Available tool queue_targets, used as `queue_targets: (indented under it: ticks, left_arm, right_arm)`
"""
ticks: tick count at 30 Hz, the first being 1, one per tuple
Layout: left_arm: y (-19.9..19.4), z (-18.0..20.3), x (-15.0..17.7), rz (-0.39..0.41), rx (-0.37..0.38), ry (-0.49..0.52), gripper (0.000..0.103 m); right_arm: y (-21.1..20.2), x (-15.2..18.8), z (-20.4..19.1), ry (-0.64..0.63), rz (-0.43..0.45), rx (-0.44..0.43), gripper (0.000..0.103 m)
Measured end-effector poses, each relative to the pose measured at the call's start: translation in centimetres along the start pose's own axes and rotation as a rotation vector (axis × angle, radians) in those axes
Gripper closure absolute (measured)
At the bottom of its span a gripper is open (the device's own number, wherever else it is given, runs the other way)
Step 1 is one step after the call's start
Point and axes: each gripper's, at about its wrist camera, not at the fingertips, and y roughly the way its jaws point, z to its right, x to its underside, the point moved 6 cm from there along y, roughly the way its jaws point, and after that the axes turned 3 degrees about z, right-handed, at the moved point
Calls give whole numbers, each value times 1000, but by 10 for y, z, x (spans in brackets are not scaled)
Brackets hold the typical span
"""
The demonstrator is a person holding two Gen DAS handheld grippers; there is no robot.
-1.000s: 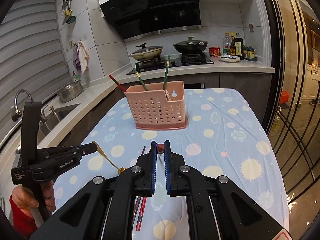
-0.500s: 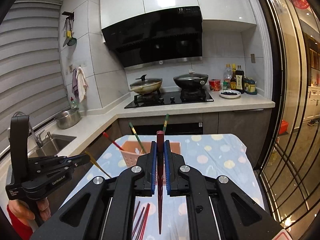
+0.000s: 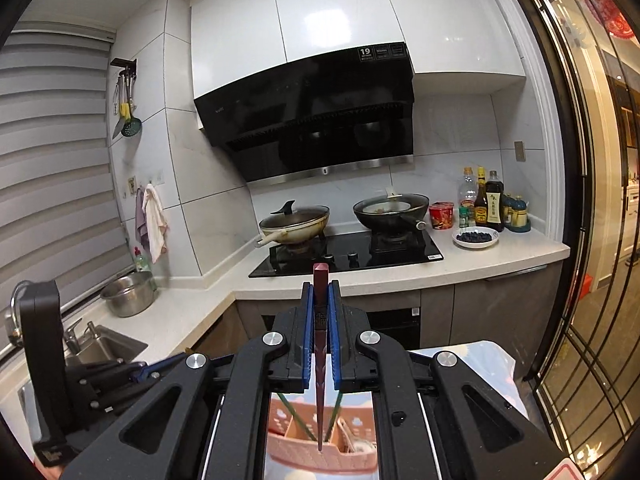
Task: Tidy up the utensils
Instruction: 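Lift and carry the gold spoon with left tool while right tool carries chopstick over pink holder, then open the left tool dropping the spoon in the holder while the right tool releases its chopstick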
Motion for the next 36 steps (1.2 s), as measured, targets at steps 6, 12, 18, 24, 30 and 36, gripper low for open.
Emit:
queue_targets:
  ticks: [6,12,18,24,30,36]
  left_arm:
    - [36,-12,13,-64,-10,-19,102]
    - [56,-16,28,-106,-9,-28,102]
    - [69,-21,38,-133,-8,-45,102]
    - [75,-22,41,-146,-25,-52,101]
    - [72,-25,41,-139,-33,-68,89]
    - [60,-23,43,-128,-29,-69,88]
  right_arm:
    - [46,13,-6,11,-52,-10,96]
    - [71,53,-5,12,-138,-18,96]
    - [82,82,-4,5,-198,-13,96]
    - [85,103,5,21,-240,4,90]
    - [75,105,12,41,-228,14,75]
    - [59,109,13,45,-229,11,75]
